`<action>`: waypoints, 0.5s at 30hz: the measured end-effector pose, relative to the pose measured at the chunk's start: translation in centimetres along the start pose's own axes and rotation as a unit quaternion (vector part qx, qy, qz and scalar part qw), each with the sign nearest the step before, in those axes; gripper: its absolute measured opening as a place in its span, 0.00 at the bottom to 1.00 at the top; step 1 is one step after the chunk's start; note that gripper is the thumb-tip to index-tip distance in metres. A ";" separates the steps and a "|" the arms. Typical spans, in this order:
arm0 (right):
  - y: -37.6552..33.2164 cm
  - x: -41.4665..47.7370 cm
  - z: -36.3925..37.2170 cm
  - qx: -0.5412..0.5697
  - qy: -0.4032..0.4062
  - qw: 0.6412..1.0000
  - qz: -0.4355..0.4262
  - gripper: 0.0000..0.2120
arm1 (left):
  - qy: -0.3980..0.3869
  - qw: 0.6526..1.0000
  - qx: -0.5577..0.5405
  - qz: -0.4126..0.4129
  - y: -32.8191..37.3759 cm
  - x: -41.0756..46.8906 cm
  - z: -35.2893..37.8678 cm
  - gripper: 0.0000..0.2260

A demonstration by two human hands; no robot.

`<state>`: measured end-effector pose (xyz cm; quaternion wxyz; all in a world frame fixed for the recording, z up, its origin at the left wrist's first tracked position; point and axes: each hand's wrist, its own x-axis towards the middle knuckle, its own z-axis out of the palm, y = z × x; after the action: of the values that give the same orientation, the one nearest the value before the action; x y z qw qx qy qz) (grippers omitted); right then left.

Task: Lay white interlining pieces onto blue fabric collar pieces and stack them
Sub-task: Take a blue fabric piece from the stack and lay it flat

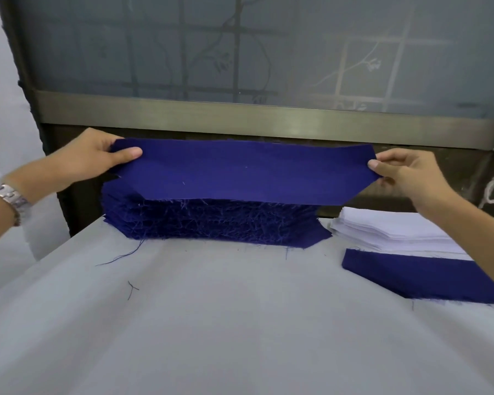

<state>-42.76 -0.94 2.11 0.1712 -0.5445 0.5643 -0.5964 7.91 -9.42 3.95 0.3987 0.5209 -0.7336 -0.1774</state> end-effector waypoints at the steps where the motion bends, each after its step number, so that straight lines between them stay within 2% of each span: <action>1: -0.1 -0.4 -1.1 -0.007 -0.009 1.000 0.008 0.04 | -0.004 1.000 -0.012 -0.016 0.4 -0.2 0.4 0.11; 4: 0.0 -1.6 -4.2 -0.050 -0.067 0.995 0.046 0.01 | -0.053 0.995 -0.005 -0.079 1.2 -1.1 1.4 0.15; 8: 1.1 -3.2 -8.4 -0.118 -0.153 0.973 0.129 0.04 | -0.170 0.976 0.017 -0.134 1.6 -3.1 3.6 0.20; 15: 5.1 -5.5 -13.3 -0.258 -0.334 0.877 0.231 0.19 | -0.358 0.914 0.026 -0.189 0.7 -6.8 7.9 0.34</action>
<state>-54.12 8.45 -1.69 0.3358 -0.5902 0.7173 -0.1557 2.37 -4.17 -3.17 0.0544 0.5615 -0.7194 -0.4052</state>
